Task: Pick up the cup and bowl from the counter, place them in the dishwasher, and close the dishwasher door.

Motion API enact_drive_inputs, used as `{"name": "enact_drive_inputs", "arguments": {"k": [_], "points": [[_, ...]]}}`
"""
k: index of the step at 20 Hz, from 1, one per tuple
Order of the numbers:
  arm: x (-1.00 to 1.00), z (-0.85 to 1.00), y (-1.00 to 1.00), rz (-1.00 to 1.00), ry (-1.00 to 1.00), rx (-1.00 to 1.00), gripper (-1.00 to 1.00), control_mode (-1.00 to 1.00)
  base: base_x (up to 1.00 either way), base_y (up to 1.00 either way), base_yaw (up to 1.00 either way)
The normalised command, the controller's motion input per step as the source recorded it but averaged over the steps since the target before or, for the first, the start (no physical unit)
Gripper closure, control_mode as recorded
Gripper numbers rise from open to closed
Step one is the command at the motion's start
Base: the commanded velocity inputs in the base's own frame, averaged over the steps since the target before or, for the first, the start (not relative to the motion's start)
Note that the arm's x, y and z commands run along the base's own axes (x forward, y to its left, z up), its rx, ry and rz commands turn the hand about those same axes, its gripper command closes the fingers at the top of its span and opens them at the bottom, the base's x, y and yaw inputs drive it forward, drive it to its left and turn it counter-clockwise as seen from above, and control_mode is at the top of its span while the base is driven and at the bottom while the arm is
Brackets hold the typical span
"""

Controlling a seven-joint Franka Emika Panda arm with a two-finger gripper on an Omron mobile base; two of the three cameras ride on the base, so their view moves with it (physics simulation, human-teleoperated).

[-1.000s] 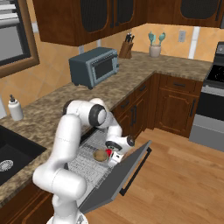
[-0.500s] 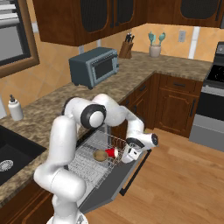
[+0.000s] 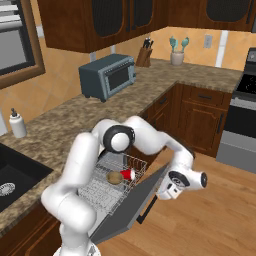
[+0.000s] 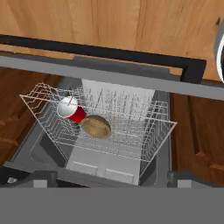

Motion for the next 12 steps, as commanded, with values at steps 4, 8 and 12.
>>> {"name": "enact_drive_inputs", "arguments": {"k": [4, 8, 12], "points": [[-0.20, -0.72, -0.80, -0.10, 0.00, 0.19, -1.00, -1.00, 0.00, 0.00, 0.00], [-0.02, -0.86, -0.41, -0.04, 0.00, 0.22, -1.00, -1.00, 0.00, 0.00, 0.00], [0.00, -0.98, -0.07, 0.00, 0.01, 0.20, -1.00, -1.00, 0.00, 0.00, 0.00]]}}
